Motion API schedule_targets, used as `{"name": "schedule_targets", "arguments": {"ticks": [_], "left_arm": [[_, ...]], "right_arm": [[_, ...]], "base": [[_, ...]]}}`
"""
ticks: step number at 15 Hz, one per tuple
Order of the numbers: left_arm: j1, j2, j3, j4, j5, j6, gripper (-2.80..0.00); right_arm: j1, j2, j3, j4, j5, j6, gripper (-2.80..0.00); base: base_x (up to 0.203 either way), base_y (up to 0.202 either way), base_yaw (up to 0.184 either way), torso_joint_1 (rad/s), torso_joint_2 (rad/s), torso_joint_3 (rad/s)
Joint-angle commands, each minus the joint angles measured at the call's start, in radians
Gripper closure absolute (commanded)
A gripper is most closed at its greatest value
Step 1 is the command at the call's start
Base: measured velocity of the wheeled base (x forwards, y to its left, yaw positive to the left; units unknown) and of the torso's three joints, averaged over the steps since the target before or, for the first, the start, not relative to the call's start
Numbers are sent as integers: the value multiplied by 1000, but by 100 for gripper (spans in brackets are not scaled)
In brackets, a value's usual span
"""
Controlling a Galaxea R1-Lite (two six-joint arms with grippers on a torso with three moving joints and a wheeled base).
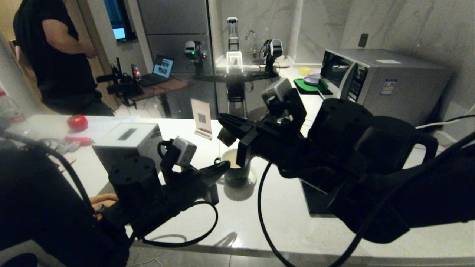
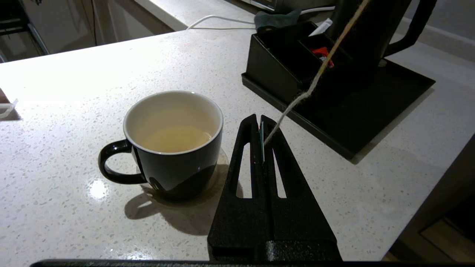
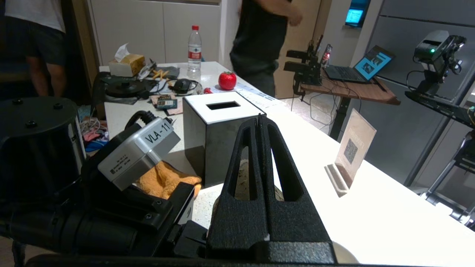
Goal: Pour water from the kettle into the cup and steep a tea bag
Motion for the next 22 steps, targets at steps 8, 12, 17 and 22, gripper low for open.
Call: {"name": "schedule_targets", "arguments": {"ticks": [8, 12, 17, 22], "left_arm": [[0, -3, -2, -48, -1, -1, 0], [0, -3, -2, -48, 1, -3, 0], [0, -3, 0, -48, 4, -3, 0], [0, 0, 3, -48, 4, -3, 0]], "right_arm": [[0, 2, 54, -27, 1, -1, 0], [-2, 27, 69, -36, 1, 0, 0], [-6, 80, 69, -43, 3, 0, 0], [-9, 107, 70, -42, 3, 0, 0]], "base": [[0, 0, 0, 0, 0, 0], [0, 0, 0, 0, 0, 0], [0, 0, 0, 0, 0, 0], [0, 0, 0, 0, 0, 0]]}}
